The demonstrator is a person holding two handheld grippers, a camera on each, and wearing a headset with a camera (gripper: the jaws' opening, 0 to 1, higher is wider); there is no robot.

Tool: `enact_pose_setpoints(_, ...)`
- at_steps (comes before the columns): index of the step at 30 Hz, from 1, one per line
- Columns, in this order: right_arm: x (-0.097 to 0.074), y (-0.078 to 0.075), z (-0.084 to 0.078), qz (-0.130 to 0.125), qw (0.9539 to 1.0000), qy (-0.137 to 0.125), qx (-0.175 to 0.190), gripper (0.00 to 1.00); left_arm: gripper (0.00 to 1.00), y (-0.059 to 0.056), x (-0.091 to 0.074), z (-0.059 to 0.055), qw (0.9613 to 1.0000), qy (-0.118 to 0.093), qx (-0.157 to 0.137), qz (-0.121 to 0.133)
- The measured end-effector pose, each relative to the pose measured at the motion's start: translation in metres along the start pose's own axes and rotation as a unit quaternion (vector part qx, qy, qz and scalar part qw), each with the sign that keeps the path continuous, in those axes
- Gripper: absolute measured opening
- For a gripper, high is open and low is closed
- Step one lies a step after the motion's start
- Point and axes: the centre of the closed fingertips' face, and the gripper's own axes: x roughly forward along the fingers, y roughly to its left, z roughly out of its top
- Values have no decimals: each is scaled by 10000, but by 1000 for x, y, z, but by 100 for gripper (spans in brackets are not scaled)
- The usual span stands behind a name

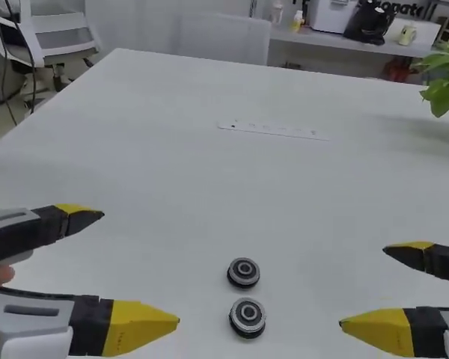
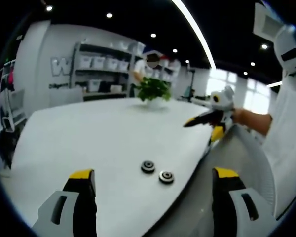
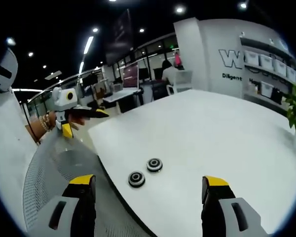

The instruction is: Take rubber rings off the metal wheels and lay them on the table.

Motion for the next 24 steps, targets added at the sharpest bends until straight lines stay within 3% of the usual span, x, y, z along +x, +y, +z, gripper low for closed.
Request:
enact_pose_setpoints(4,5,5,24,156,9993,-203,-262,87,100,3,3,10,9997,-16,229,-54)
enact_pose_setpoints(12,21,0,46,263,9968,-274,-696,80,100,2,18,26,9971,62,695,-298)
enact_pose_setpoints(16,31,4,54,433,9941,-334,-939,75,94,-5,29,27,9893,280,1337,-517)
enact_pose_setpoints(24,58,11,52,840,9867,-158,-1380,63,91,-21,53,36,9853,280,1418,-911)
